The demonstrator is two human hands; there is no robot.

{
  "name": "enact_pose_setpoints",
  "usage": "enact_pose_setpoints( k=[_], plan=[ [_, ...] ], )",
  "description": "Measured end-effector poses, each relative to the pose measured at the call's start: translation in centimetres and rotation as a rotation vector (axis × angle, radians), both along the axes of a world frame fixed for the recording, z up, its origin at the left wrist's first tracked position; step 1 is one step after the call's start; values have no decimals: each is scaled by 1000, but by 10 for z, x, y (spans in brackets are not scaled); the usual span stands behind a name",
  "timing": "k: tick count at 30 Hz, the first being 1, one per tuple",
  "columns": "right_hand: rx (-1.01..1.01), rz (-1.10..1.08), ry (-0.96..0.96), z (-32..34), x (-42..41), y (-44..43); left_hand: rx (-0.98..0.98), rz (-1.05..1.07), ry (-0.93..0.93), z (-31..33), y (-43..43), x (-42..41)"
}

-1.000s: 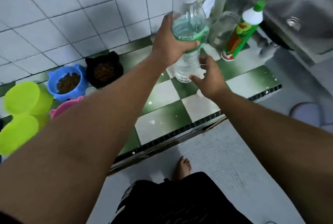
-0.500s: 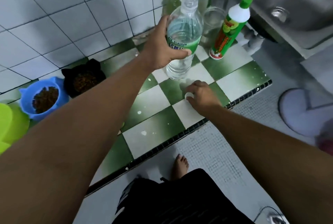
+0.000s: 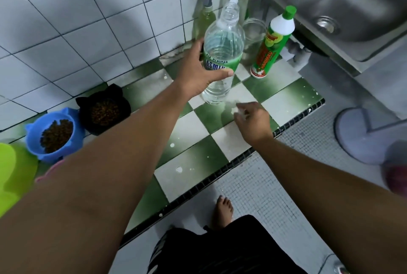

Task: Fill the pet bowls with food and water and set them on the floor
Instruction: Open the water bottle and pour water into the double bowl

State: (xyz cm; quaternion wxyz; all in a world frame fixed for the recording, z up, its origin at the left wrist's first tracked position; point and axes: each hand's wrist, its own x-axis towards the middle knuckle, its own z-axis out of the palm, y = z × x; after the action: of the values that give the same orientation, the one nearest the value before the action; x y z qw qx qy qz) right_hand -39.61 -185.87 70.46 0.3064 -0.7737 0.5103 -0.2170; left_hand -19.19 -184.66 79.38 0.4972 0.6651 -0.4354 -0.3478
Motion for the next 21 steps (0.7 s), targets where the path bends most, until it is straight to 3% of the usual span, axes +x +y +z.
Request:
enact_pose_setpoints(
  k=[4, 8, 11, 16, 21],
  plan=[
    [-42, -226, -443, 64, 19, -20, -21, 55, 54, -12, 0, -7],
    [-120, -140, -726, 143, 46, -43, -26, 106, 81, -20, -3, -12],
    [-173, 13, -706, 174, 63, -56, -23, 123, 99, -24, -6, -12],
    [-267, 148, -466, 177, 68, -67, -40, 107, 109, -24, -4, -13],
    [-251, 167, -475, 174, 64, -69, -23, 99, 114, -24, -3, -16]
  ],
)
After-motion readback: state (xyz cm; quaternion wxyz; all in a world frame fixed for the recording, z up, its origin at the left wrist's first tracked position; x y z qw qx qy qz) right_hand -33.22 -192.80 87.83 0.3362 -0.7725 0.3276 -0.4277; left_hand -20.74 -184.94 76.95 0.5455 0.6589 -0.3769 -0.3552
